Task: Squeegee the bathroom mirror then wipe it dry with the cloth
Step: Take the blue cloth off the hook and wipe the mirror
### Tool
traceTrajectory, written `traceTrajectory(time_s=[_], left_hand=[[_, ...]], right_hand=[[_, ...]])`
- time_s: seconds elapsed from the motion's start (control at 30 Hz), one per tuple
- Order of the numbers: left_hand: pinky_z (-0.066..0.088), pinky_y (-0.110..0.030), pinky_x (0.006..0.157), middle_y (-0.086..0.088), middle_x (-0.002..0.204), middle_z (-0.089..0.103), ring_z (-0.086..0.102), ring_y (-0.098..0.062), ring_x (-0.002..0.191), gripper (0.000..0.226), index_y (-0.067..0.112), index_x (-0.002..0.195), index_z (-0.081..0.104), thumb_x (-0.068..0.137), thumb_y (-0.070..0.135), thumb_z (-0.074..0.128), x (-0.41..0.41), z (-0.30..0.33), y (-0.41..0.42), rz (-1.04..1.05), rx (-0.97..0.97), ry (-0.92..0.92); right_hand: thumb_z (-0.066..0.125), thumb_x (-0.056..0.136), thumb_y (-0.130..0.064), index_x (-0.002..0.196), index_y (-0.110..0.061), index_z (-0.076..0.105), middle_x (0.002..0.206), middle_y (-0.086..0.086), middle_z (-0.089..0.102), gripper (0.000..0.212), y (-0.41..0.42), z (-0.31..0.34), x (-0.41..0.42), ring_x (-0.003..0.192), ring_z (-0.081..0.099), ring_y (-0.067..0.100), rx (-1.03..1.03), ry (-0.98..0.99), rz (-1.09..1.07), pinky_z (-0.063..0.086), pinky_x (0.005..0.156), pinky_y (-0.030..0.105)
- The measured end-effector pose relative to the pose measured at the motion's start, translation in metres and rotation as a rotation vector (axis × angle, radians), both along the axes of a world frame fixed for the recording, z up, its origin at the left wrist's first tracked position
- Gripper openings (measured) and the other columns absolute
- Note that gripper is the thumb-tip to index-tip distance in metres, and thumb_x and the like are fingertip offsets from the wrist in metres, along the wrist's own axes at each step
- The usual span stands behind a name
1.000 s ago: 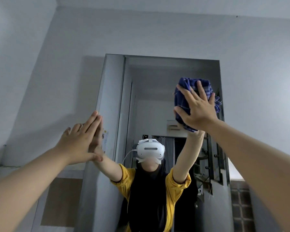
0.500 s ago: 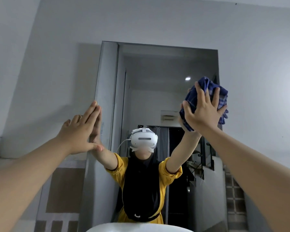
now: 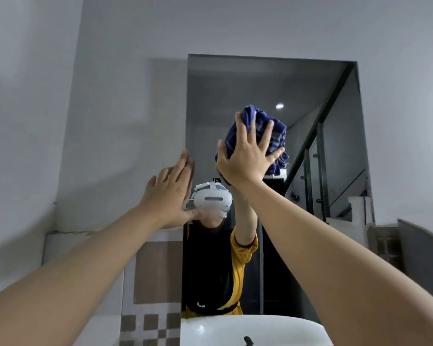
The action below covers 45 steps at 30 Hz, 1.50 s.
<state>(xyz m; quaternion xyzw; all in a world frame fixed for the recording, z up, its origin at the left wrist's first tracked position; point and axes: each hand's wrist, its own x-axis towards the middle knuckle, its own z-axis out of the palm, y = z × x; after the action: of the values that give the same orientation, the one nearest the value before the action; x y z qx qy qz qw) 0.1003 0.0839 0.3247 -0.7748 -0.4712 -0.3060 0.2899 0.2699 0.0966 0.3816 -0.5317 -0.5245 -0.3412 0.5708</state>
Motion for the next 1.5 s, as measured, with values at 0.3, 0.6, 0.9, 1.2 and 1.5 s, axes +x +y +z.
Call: traceTrajectory(time_s=[0.3,0.6,0.9,1.2,1.5], left_hand=[[0.014,-0.064,0.112,0.007,0.151,-0.035,-0.018,-0.022,0.144,0.131,0.041,0.136,-0.034,0.061,0.065,0.071,-0.015,-0.062,0.010,-0.131,-0.142,-0.059],[0.012,-0.067,0.111,0.015,0.151,-0.033,-0.022,-0.016,0.142,0.133,0.050,0.133,-0.032,0.057,0.061,0.076,-0.016,-0.066,0.013,-0.166,-0.154,-0.131],[0.004,-0.072,0.104,0.023,0.145,-0.039,-0.026,-0.012,0.139,0.136,0.053,0.130,-0.034,0.051,0.066,0.075,-0.011,-0.062,0.010,-0.102,-0.238,-0.165],[0.011,-0.074,0.105,0.028,0.143,-0.039,-0.023,-0.010,0.141,0.135,0.055,0.129,-0.034,0.055,0.059,0.079,-0.007,-0.063,0.006,-0.048,-0.242,-0.181],[0.024,-0.067,0.107,-0.002,0.155,-0.026,0.005,-0.032,0.144,0.123,0.038,0.136,-0.034,0.071,0.056,0.068,0.012,-0.084,-0.010,0.150,-0.132,-0.207]], right_hand=[[0.043,0.088,-0.050,0.148,-0.039,0.020,0.161,-0.010,0.014,0.066,0.002,-0.003,-0.030,0.148,-0.004,0.031,-0.004,-0.558,-0.032,0.001,0.107,0.073],[0.048,0.086,-0.052,0.148,-0.037,0.026,0.159,-0.007,0.022,0.067,-0.002,-0.021,0.017,0.148,0.006,0.032,0.016,-0.833,-0.067,0.008,0.106,0.073],[0.049,0.087,-0.053,0.148,-0.038,0.026,0.159,-0.009,0.022,0.067,-0.009,-0.024,0.090,0.149,0.005,0.029,0.028,-0.789,-0.075,0.007,0.107,0.073],[0.043,0.085,-0.058,0.146,-0.038,0.028,0.157,-0.005,0.029,0.065,-0.023,-0.041,0.183,0.148,0.006,0.031,0.026,-0.583,-0.085,0.007,0.103,0.078],[0.043,0.088,-0.050,0.146,-0.033,0.024,0.160,0.002,0.019,0.063,-0.030,-0.090,0.209,0.148,-0.002,0.033,-0.007,0.027,-0.110,0.006,0.101,0.080]])
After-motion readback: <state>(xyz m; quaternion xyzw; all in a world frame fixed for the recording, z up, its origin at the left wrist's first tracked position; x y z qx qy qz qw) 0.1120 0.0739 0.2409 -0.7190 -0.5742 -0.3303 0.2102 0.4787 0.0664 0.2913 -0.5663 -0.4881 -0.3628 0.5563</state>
